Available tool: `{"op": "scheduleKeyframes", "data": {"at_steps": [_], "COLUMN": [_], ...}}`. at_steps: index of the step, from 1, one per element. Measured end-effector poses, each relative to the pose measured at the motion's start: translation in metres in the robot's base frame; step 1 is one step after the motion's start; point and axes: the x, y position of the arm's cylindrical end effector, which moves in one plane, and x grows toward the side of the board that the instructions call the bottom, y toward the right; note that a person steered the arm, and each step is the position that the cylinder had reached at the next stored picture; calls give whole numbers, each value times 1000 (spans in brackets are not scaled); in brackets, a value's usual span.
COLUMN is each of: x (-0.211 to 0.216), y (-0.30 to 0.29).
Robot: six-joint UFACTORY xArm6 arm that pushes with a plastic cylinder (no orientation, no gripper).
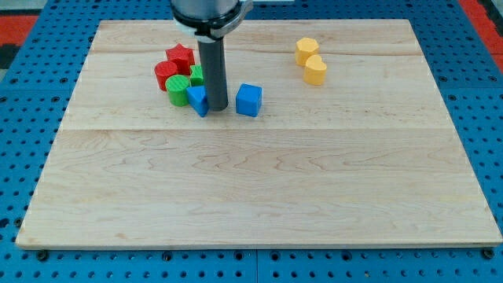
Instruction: Push green circle into the green star
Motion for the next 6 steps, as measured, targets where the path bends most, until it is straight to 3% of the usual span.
{"op": "scheduleKeyframes", "data": {"at_steps": [3,4,5,6], "x": [0,-31,-38,-20], "y": [-139,-146,-86,-25]}}
